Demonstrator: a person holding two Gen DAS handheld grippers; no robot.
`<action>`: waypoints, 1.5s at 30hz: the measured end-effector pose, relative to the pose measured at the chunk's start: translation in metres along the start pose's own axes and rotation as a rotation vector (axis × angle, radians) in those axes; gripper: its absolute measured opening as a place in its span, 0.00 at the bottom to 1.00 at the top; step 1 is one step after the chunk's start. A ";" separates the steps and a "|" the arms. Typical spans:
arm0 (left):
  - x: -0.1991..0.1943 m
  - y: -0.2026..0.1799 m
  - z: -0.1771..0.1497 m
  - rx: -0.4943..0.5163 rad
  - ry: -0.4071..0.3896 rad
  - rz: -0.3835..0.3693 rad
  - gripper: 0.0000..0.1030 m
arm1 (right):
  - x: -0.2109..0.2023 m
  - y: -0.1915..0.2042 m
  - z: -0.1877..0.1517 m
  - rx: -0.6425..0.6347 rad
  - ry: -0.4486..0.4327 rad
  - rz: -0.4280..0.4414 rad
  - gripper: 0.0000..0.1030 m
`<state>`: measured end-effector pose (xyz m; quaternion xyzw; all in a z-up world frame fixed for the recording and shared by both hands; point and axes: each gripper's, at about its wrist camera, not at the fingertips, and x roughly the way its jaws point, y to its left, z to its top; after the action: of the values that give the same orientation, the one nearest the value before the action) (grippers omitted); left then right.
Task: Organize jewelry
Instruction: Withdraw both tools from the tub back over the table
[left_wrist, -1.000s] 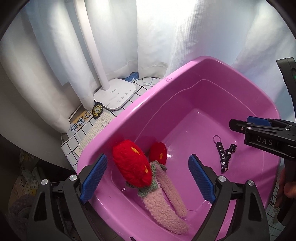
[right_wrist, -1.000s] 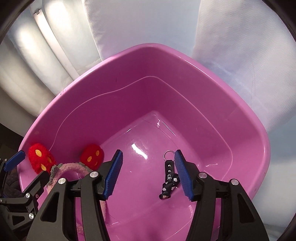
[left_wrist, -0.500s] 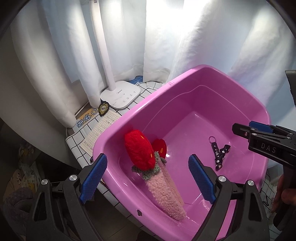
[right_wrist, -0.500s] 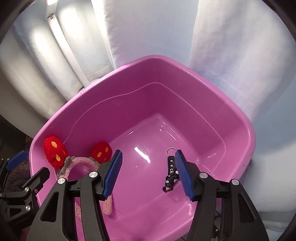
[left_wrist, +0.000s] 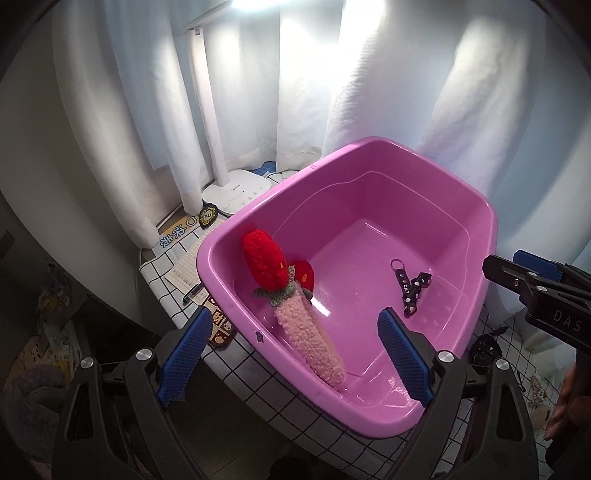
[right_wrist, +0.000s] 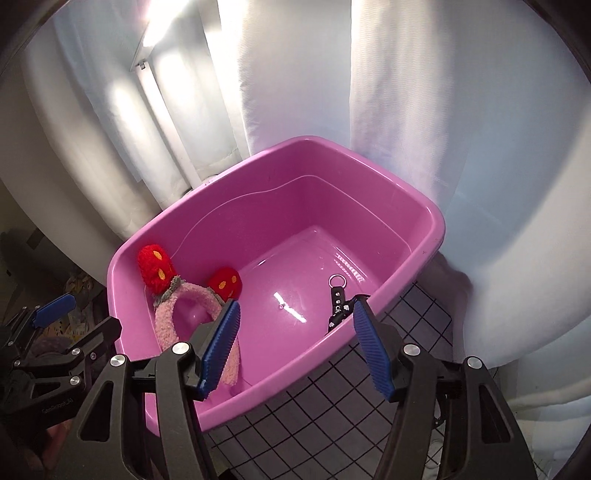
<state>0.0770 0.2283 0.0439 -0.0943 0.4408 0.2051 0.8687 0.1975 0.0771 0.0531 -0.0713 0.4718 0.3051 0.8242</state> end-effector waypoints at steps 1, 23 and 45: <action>-0.006 -0.003 -0.004 0.004 -0.005 -0.005 0.87 | -0.009 -0.004 -0.008 0.007 -0.010 0.000 0.65; -0.062 -0.121 -0.165 0.123 0.037 -0.189 0.93 | -0.158 -0.167 -0.316 0.373 -0.049 -0.235 0.69; -0.032 -0.185 -0.227 0.290 0.157 -0.252 0.93 | -0.167 -0.206 -0.405 0.619 -0.061 -0.324 0.69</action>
<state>-0.0240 -0.0250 -0.0683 -0.0381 0.5167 0.0214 0.8551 -0.0439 -0.3255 -0.0659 0.1169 0.4998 0.0148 0.8581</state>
